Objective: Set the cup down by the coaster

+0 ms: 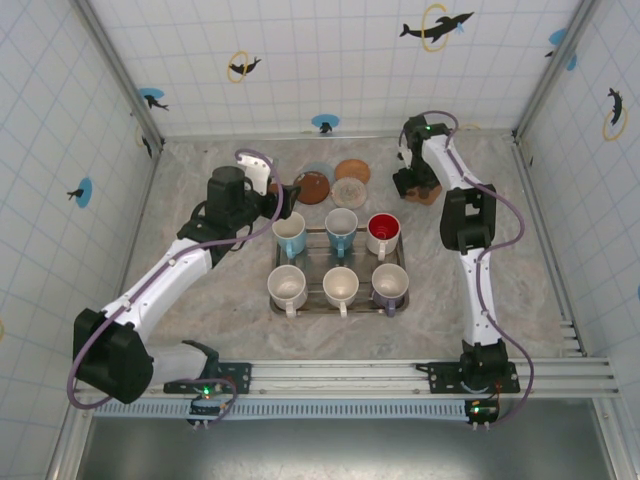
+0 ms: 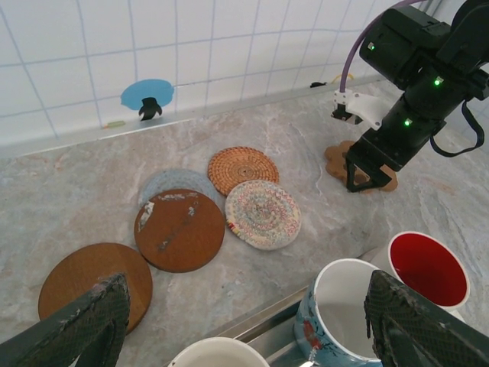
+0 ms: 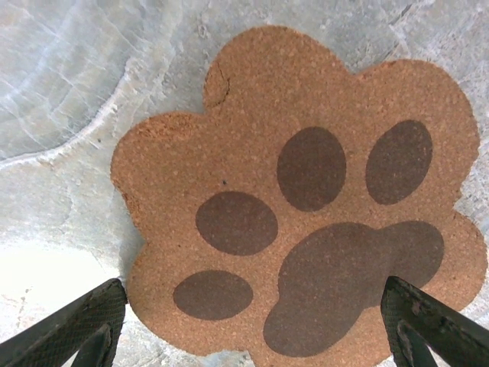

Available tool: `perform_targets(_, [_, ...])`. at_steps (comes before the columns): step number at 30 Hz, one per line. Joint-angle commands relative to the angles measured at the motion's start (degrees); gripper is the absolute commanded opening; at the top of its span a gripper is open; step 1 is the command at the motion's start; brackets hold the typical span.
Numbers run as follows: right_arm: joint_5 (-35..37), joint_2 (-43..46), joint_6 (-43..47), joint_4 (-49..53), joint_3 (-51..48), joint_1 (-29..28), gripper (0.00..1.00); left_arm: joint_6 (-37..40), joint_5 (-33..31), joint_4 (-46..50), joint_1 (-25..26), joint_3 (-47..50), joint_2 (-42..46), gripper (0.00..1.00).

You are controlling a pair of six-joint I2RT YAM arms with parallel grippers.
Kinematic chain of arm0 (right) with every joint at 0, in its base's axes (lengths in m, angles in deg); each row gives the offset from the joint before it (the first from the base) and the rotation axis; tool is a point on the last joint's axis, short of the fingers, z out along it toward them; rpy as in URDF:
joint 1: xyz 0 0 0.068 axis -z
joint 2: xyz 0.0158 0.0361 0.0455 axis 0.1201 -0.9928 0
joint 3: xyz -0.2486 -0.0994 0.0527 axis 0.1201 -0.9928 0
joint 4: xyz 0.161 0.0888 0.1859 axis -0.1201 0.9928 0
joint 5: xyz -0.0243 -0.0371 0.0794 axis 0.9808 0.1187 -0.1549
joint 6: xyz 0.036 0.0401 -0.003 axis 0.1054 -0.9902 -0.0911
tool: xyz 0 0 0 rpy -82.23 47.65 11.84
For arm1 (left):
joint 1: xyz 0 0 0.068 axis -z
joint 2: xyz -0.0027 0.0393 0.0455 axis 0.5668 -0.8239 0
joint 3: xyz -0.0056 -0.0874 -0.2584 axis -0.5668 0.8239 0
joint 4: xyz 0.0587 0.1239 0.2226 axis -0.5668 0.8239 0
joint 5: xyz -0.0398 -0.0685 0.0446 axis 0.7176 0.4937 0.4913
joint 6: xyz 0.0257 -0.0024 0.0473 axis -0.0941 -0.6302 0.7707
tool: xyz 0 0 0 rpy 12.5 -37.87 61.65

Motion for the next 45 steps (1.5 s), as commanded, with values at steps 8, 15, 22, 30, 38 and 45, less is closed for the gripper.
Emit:
perform_targets(8, [-0.47, -2.26, -4.87, -0.59, -1.26, 0.5, 0.87, -0.19, -0.17, 0.57, 0.68, -1.65, -0.57, 0.81])
perform_targets(15, [-3.21, 0.01, -15.15, -4.79, -6.09, 2.04, 0.79, 0.75, 1.37, 0.9, 0.72, -1.38, -1.8, 0.81])
perform_targets(22, [-2.45, 2.29, -25.27, -7.65, -9.95, 2.0, 0.76, 0.34, 1.37, 0.9, 0.67, -0.32, -0.83, 0.81])
perform_targets(30, [-0.66, 5.14, -35.28, -12.62, -15.26, 2.02, 0.76, 0.62, 0.6, -0.47, 0.65, 2.16, 2.11, 0.8])
perform_targets(38, [-1.06, 5.02, -40.85, -13.68, -12.44, 1.98, 0.8, -1.31, -0.63, 1.16, 0.63, 1.38, 3.78, 0.8])
perform_targets(45, [-0.61, 10.9, -40.66, -15.73, -12.28, 0.88, 0.81, -1.73, -5.76, 2.28, 0.62, 1.26, 5.79, 0.8])
